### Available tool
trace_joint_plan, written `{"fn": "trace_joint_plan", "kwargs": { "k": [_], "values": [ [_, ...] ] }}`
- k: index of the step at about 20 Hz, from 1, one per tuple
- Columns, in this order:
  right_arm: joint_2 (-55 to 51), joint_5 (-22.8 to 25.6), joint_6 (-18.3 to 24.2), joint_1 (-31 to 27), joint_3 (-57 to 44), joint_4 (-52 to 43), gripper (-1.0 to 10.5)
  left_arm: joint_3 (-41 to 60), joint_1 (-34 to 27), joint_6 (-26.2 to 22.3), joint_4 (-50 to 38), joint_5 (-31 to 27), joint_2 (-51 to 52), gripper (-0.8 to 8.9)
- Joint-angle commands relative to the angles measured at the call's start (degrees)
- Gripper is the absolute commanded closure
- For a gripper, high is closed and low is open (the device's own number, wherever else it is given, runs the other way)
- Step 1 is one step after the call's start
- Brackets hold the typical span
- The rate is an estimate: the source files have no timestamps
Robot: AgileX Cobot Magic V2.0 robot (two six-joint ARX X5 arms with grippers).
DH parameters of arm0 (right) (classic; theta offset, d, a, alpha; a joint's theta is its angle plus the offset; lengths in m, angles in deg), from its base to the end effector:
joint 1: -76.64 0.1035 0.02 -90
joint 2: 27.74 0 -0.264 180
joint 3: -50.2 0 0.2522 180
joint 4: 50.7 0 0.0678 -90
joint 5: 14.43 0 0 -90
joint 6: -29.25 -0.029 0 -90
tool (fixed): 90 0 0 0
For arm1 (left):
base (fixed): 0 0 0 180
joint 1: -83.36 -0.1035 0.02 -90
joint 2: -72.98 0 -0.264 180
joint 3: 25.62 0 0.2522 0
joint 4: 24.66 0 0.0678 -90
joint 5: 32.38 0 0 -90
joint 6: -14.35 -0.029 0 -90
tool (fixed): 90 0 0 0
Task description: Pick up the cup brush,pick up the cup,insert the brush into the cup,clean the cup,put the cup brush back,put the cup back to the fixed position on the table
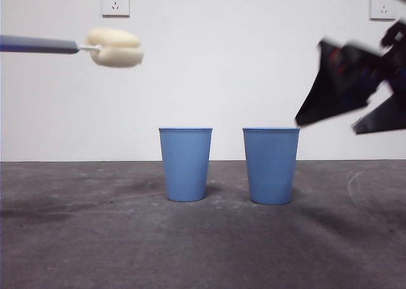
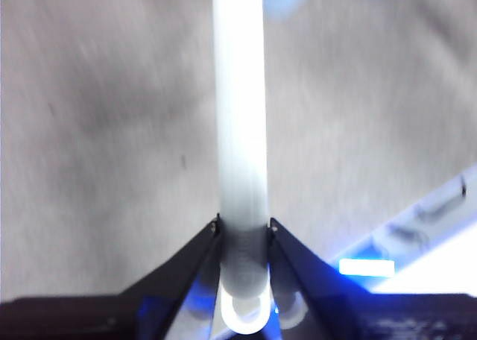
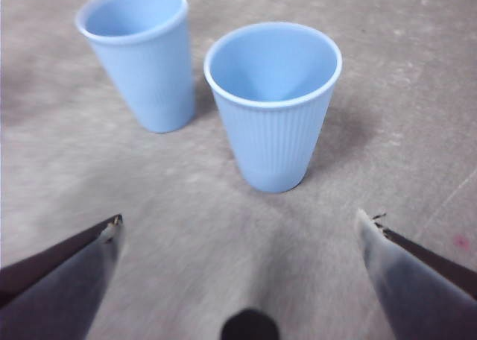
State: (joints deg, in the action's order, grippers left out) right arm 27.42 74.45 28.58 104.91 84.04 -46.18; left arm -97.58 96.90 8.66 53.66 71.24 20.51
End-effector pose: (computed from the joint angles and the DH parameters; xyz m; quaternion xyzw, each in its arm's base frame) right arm 0.1682 0.0911 0.1863 -0.0470 0.2188 0.2460 0.9431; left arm 0.1409 -0.0410 0.3149 0.0417 0.4804 -0.2287 0.8457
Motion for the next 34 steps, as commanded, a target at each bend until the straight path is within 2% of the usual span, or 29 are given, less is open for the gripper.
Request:
{"fn": "trace_joint_plan", "kwargs": {
  "k": [1, 5, 12, 17, 26, 34],
  "values": [
    [6.03, 1.81, -0.72, 0.7, -2.14, -9.11, 3.9, 0.13, 0.04, -2.49, 0.66, -0.13, 0.11, 8.22],
    [17.33, 3.41, -0.59, 0.66, -2.34, -23.43, 3.9, 0.13, 0.04, -2.6, 0.55, -0.11, 0.09, 8.22],
    [31.74, 3.5, -0.63, 0.66, -2.25, -40.68, 3.9, 0.11, 0.04, -3.13, 0.55, -0.11, 0.09, 8.22],
    [40.92, 3.56, -0.59, 0.63, 0.55, -48.02, 3.9, 0.13, 0.04, -3.15, 0.59, -0.11, 0.09, 8.22],
    [51.74, 4.96, -0.42, 0.55, 8.61, -51.52, 3.9, 0.11, 0.04, -3.54, 1.95, -0.13, 0.09, 8.22],
    [54.86, 6.75, -0.28, 0.55, 9.94, -53.31, 7.6, 0.13, 0.04, -3.58, 1.84, -0.11, 0.09, 8.22]
  ]
}}
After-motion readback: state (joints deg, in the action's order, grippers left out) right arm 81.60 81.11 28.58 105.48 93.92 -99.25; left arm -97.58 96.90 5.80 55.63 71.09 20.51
